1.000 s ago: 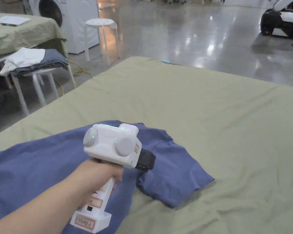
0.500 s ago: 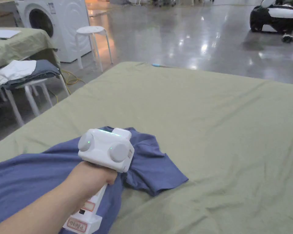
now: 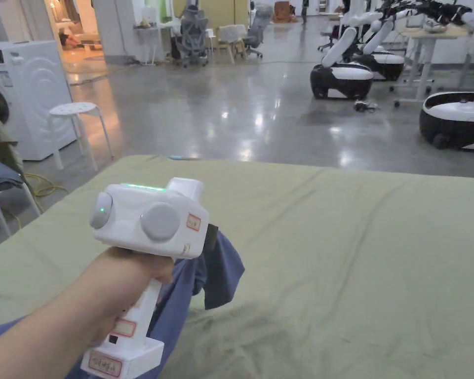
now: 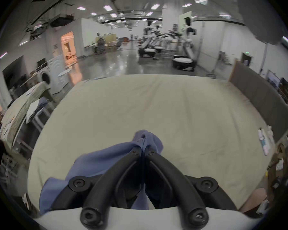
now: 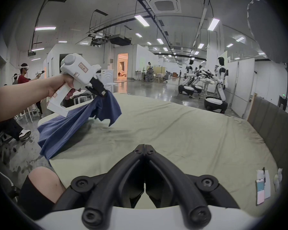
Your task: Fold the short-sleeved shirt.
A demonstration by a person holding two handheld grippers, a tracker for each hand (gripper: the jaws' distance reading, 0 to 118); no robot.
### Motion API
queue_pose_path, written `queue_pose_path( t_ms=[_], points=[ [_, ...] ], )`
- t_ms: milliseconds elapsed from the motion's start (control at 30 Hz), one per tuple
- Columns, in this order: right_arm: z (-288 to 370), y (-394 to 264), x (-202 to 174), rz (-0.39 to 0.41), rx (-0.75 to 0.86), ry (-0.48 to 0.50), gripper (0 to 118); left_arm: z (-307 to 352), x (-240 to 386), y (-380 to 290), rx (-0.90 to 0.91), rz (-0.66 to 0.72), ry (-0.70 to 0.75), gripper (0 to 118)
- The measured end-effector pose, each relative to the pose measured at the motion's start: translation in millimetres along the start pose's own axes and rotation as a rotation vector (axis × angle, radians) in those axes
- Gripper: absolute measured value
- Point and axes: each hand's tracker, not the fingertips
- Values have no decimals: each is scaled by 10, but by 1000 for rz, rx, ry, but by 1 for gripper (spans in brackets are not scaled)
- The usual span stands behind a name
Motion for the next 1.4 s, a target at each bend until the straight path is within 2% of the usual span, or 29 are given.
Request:
queue_pose_path(
  t_ms=[233, 400, 500, 667, 767, 800, 833, 867, 900, 933, 967, 1100, 1200, 1267, 1300, 1333, 1367, 1400],
  points=[
    [778, -30, 413, -41, 39, -123, 0, 174, 1923, 277, 37, -133, -288, 1],
    [1271, -137, 673, -32, 41, -230, 0, -196, 3219, 211, -24, -176, -480, 1],
    [1447, -215, 810, -61, 15, -281, 0, -403, 3827, -19, -63, -245, -523, 1],
    [1607, -303, 946, -81, -1, -326, 0, -807, 4292, -434, -166, -315, -487, 1],
    [1589, -354, 1006, -92, -9, -335, 0, -953, 4269, -568, -194, -287, -493, 5],
    [1570, -367, 1020, -96, -11, -333, 0, -952, 4244, -604, -192, -271, -467, 19],
    [1551, -375, 1026, -98, -14, -330, 0, -965, 4205, -616, -187, -253, -463, 67],
    [1513, -394, 1039, -99, -15, -326, 0, -963, 4136, -617, -169, -243, -434, 107],
    [1480, -402, 1039, -101, -14, -322, 0, -946, 4036, -633, -150, -233, -447, 117],
    [1454, -407, 1037, -105, -11, -322, 0, -890, 3946, -637, -109, -197, -473, 112],
    [1419, -408, 1039, -113, -6, -320, 0, -811, 3816, -591, -24, -140, -489, 113],
    [1225, -364, 1004, -127, -4, -287, 0, -546, 3199, -620, 3, -95, -444, 113],
    [1086, -313, 934, -117, 13, -246, 0, -196, 2562, -791, 60, -26, -341, 110],
    [983, -287, 880, -107, 14, -227, 0, 90, 2128, -940, 183, 28, -338, 99],
    [920, -277, 854, -98, 13, -215, 0, 266, 1914, -1021, 223, 33, -286, 84],
    [862, -273, 832, -91, 13, -209, 0, 466, 1731, -1131, 249, 13, -238, 84],
    [800, -268, 810, -87, 12, -206, 0, 647, 1556, -1238, 285, -1, -175, 77],
    [731, -265, 788, -85, 10, -202, 0, 834, 1396, -1362, 306, 6, -84, 61]
  ],
)
